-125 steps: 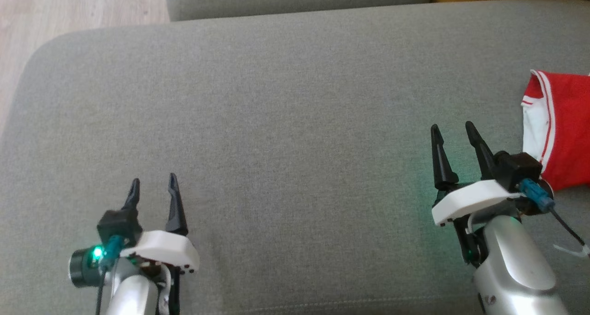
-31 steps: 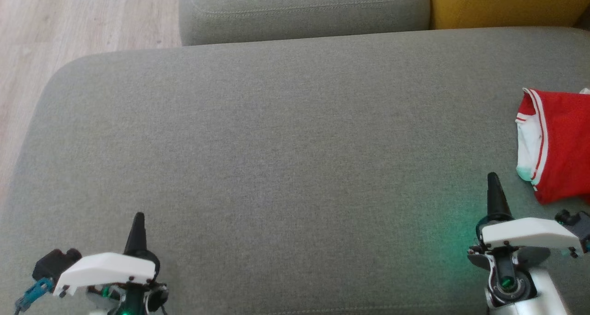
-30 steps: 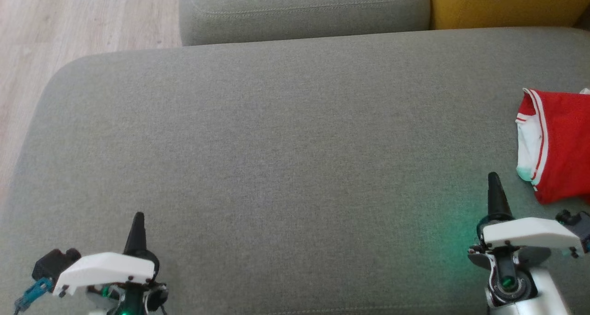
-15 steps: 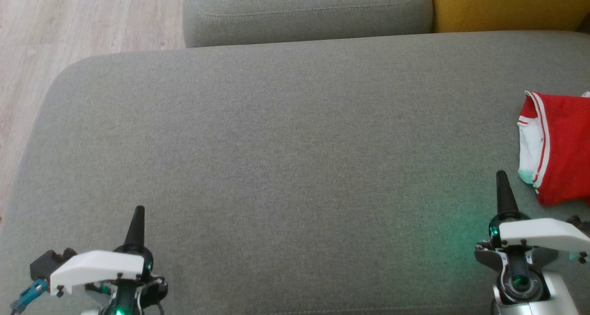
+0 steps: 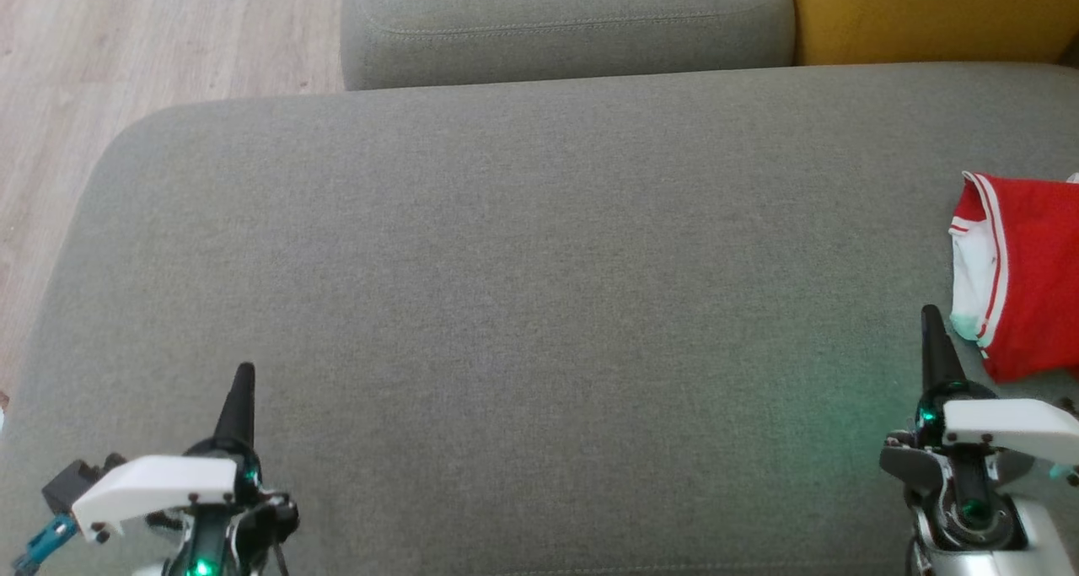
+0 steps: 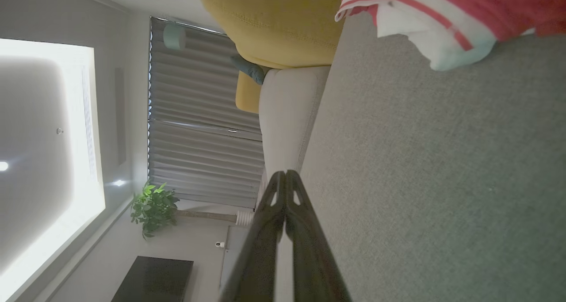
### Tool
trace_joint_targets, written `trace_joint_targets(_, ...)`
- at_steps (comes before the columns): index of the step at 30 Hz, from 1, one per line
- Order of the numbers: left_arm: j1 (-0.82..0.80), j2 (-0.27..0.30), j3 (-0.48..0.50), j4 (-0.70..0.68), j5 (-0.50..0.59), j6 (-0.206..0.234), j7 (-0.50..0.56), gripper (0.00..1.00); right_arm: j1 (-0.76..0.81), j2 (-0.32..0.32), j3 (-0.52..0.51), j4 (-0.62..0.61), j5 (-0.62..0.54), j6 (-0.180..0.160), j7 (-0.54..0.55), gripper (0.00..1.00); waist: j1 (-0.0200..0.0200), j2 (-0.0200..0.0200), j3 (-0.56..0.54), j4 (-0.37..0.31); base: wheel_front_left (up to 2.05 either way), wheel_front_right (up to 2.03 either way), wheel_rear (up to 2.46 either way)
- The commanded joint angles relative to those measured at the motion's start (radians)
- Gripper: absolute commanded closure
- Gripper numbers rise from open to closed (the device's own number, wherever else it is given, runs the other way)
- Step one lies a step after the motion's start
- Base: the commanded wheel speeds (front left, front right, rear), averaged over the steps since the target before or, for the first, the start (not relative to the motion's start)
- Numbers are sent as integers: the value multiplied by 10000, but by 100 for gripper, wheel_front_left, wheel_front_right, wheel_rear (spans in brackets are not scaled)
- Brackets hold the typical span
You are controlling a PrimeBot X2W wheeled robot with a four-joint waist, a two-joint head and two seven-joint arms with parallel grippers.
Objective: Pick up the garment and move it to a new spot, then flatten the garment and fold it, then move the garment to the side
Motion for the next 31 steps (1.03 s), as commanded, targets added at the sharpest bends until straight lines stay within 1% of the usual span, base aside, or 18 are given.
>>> trace_joint_targets(1,-594,159,354,-421,-310,-151,110,100,-81,-40,106,-472,325,57,92,100,0,0,-8,8,0,0,0)
trace_joint_targets(18,-686,178,632,-648,-2212,-496,610,100,134,-29,-179,-1012,2280,66,592,100,0,0,-96,97,0,0,0)
trace_joint_targets(22,-701,181,678,-685,-2523,-552,692,100,169,-28,-225,-1100,2601,67,674,100,0,0,-111,112,0,0,0)
trace_joint_targets(31,-701,181,678,-685,-2523,-552,692,100,169,-28,-225,-1100,2601,67,673,100,0,0,-111,112,0,0,0)
